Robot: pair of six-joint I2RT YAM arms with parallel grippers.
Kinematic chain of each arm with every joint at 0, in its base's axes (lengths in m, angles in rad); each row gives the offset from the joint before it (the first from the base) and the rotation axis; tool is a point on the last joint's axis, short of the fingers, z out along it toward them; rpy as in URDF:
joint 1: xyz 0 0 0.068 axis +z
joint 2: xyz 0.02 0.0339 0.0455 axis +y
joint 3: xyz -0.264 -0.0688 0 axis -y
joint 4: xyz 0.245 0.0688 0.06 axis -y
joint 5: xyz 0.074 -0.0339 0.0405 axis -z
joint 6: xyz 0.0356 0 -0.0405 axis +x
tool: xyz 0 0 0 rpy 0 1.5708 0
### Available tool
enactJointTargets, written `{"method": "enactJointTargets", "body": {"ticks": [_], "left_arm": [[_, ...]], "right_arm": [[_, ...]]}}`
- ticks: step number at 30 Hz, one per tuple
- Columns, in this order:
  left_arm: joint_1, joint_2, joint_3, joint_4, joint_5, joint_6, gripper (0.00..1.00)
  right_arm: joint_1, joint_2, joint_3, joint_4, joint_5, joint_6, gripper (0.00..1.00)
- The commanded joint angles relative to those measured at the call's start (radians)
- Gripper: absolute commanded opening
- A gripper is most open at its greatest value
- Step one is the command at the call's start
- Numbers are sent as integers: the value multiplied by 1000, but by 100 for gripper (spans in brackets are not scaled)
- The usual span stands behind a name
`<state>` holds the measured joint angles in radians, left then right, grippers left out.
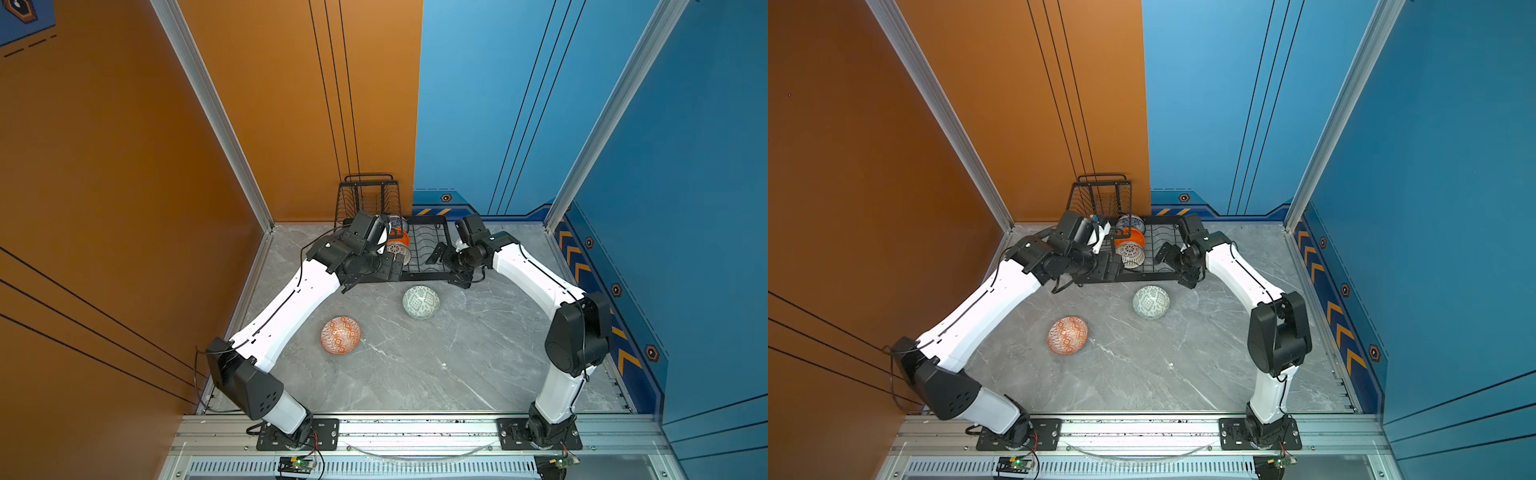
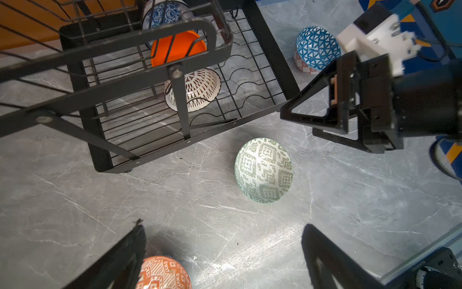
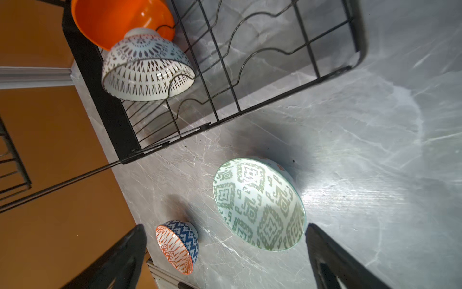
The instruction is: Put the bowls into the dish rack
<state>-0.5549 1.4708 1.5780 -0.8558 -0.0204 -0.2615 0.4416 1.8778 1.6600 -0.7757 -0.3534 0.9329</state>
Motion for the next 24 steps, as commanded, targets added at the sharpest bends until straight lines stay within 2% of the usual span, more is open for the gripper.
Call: {"method": "enactJointTargets", "body": {"ticks": [1, 6, 11, 24], "left_arm": [[13, -78, -87, 86, 41, -19, 98], [15, -157, -193, 113, 10, -40, 98], [19, -217, -247, 119, -36, -40, 98], [41, -256, -286, 120, -48, -1, 98]], "right_arm": [[47, 61, 64, -80, 34, -9, 100], [110, 172, 180, -146, 57, -21, 100], [150, 229, 208, -157, 99, -11, 99], [206, 296, 222, -155, 160, 37, 75]]}}
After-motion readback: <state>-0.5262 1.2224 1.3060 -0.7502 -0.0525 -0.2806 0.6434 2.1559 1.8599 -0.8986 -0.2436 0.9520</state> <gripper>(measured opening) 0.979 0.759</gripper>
